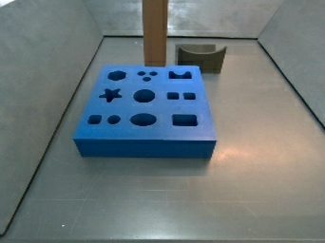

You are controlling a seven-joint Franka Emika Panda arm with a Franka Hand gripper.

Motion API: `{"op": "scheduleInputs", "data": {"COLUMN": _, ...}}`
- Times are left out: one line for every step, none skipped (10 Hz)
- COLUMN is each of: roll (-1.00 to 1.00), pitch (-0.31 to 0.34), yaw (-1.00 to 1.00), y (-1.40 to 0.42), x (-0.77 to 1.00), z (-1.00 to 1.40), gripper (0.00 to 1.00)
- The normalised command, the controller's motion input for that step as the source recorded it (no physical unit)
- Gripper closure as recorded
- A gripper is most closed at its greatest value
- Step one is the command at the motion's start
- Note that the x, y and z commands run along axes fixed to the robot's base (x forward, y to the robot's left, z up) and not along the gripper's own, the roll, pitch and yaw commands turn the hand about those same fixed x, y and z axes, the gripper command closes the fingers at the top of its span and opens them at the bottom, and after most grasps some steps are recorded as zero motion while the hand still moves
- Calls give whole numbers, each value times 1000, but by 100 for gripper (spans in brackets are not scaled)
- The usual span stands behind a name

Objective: Insert the arch object.

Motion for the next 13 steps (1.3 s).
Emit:
{"op": "scheduleInputs", "data": {"roll": 16, "pitch": 0, "yaw": -726, "y": 211, "x": 511, "z": -243, "gripper": 100}}
{"op": "scheduleInputs", "data": {"roll": 0, "pitch": 0, "yaw": -669, "y": 294, "x": 574, "z": -180, "gripper": 100}}
{"op": "scheduleInputs", "data": {"roll": 0, "pitch": 0, "yaw": -611, "y": 343, "x": 617, "z": -137, "gripper": 100}}
{"op": "scheduleInputs", "data": {"roll": 0, "pitch": 0, "yaw": -523, "y": 406, "x": 643, "z": -94, "gripper": 100}}
{"op": "scheduleInputs", "data": {"roll": 0, "pitch": 0, "yaw": -429, "y": 480, "x": 626, "z": -94, "gripper": 100}}
{"op": "scheduleInputs", "data": {"roll": 33, "pitch": 33, "yaw": -294, "y": 589, "x": 589, "z": -111, "gripper": 100}}
{"op": "scheduleInputs", "data": {"roll": 134, "pitch": 74, "yaw": -206, "y": 626, "x": 543, "z": -180, "gripper": 100}}
{"op": "scheduleInputs", "data": {"roll": 194, "pitch": 83, "yaw": -157, "y": 640, "x": 471, "z": -177, "gripper": 100}}
{"op": "scheduleInputs", "data": {"roll": 206, "pitch": 90, "yaw": -243, "y": 583, "x": 369, "z": -166, "gripper": 100}}
{"op": "scheduleInputs", "data": {"roll": 71, "pitch": 31, "yaw": -757, "y": 226, "x": 189, "z": -26, "gripper": 100}}
{"op": "scheduleInputs", "data": {"roll": 17, "pitch": 0, "yaw": -929, "y": 97, "x": 86, "z": 0, "gripper": 100}}
{"op": "scheduleInputs", "data": {"roll": 9, "pitch": 0, "yaw": -946, "y": 80, "x": 83, "z": 0, "gripper": 100}}
{"op": "scheduleInputs", "data": {"roll": 0, "pitch": 0, "yaw": -954, "y": 77, "x": 94, "z": 0, "gripper": 100}}
